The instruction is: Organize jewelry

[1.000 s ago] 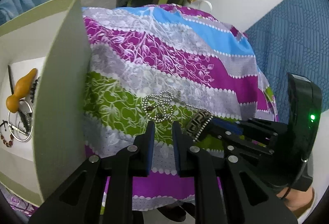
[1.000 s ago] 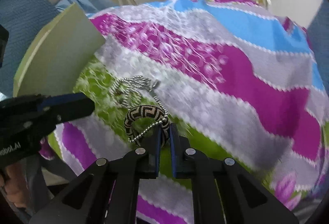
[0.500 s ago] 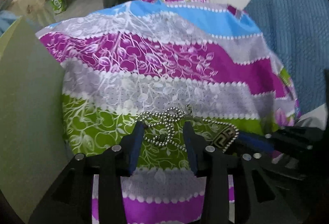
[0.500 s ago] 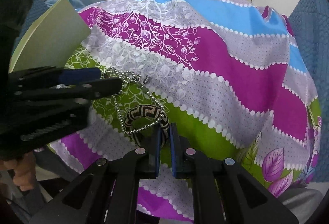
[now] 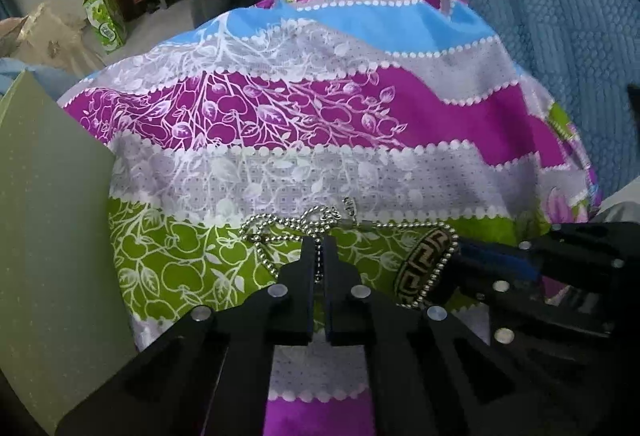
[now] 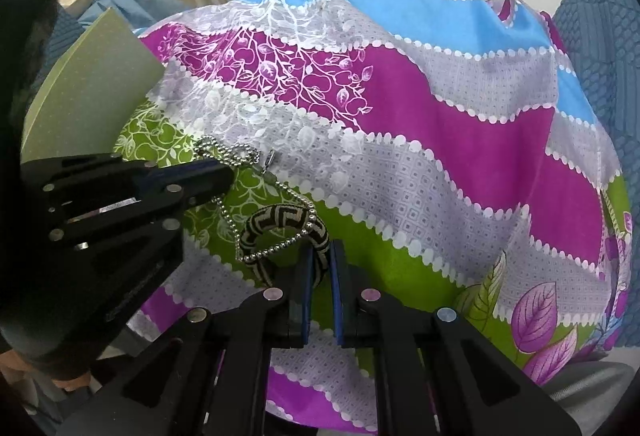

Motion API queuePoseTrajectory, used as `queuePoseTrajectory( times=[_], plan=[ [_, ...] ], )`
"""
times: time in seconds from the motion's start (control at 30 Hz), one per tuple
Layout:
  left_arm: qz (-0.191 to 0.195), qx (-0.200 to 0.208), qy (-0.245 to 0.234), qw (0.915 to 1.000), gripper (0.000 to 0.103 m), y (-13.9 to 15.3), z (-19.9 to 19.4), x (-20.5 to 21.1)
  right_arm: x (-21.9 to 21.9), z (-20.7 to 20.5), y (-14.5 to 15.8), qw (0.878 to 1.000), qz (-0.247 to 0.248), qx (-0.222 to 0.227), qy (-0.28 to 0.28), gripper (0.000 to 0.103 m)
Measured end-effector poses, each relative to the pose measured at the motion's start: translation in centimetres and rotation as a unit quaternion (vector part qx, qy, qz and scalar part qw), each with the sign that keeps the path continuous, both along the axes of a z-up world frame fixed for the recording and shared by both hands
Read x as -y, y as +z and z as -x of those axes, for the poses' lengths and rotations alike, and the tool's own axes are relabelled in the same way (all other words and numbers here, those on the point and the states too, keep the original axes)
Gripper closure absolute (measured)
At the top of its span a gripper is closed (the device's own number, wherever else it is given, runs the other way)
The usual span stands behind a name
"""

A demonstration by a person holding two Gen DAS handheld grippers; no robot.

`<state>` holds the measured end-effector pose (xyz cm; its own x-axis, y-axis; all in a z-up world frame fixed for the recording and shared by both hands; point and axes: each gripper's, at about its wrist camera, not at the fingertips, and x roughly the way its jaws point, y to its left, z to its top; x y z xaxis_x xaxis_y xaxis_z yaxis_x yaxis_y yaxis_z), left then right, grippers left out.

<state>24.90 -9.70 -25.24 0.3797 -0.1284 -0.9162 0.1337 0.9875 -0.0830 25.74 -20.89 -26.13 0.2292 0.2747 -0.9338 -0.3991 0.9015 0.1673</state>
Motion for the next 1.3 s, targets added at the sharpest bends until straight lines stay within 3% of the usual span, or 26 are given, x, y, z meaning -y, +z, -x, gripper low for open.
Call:
queuePoseTrajectory(
  times=[0.4, 0.8, 0.93, 1.3],
  plan=[
    [0.072, 0.071, 0.022, 0.9947, 0.101, 9.0, 1.6, -2.7, 0.2, 0.5, -0.1, 1.0, 0.013, 0.006, -0.014, 0.097],
    [0.08, 0.126, 0.03, 0.9884, 0.1, 16.5, 2.6, -5.3, 0.1, 0.7, 1.1, 0.999, 0.033, -0.003, -0.019, 0.097],
    [0.077, 0.127, 0.029, 0.9885, 0.1, 18.1, 2.4, -6.0, 0.6, 0.5, 3.8, 0.999, 0.026, 0.01, -0.035, 0.097],
    [0.074, 0.154, 0.027, 0.9849, 0.1, 24.2, 3.0, -7.7, 0.0, -1.3, 16.9, 0.992, -0.012, 0.105, -0.066, 0.097]
  ],
)
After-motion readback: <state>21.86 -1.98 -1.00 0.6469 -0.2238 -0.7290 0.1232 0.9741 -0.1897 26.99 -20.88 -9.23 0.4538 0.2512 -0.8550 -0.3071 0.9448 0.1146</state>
